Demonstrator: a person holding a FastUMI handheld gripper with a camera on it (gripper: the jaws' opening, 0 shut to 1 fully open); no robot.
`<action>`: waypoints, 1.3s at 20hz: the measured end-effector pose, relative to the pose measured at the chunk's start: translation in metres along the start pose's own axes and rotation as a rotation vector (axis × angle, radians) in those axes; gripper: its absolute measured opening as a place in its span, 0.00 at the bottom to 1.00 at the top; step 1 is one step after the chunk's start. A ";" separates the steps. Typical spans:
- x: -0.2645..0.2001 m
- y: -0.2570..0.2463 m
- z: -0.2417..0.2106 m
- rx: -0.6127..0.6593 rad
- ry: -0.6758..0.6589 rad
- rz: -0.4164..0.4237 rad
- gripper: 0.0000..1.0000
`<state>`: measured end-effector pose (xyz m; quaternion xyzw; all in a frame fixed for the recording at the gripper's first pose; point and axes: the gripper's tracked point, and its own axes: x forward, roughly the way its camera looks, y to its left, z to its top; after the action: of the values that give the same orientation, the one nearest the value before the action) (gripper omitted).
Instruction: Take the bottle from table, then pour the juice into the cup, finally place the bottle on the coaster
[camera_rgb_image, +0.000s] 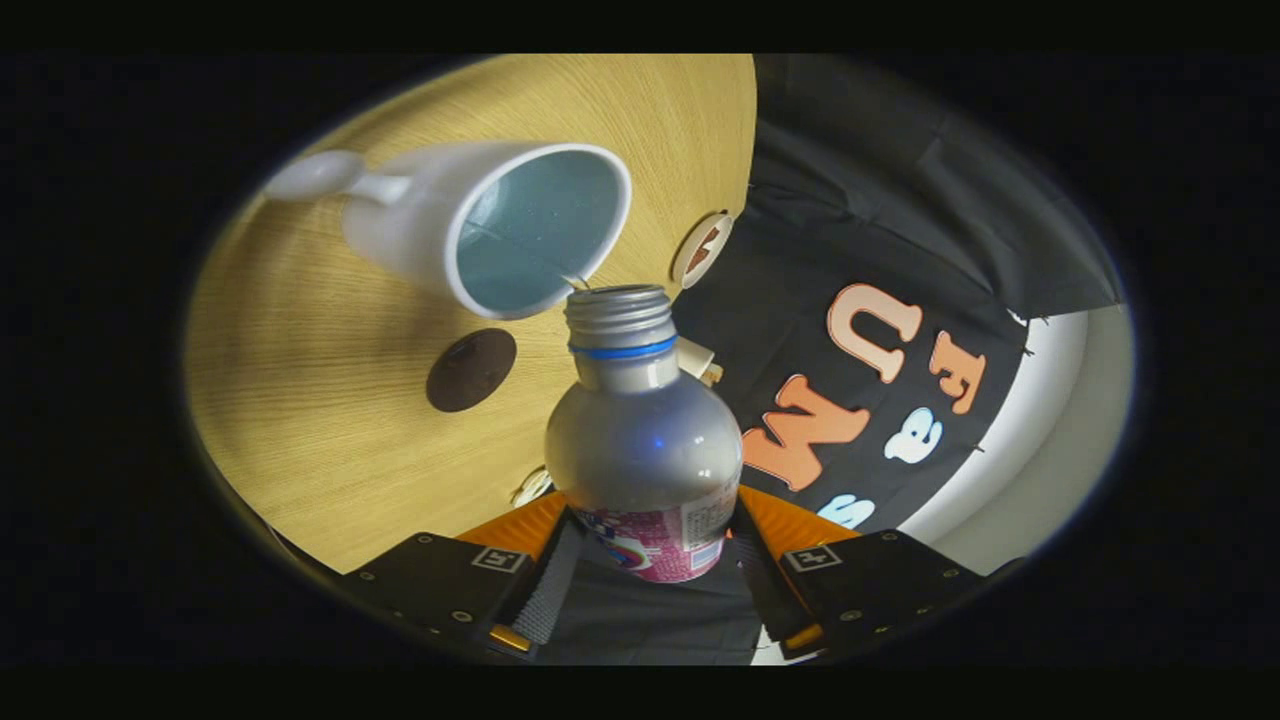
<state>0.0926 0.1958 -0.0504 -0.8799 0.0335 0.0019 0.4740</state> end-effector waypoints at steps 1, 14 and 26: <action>0.000 0.001 0.001 0.000 -0.001 0.000 0.78; -0.001 -0.001 0.001 -0.011 0.001 0.005 0.78; -0.001 0.013 0.000 0.215 -0.009 0.074 0.78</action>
<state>0.0904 0.1881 -0.0613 -0.8222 0.0640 0.0200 0.5652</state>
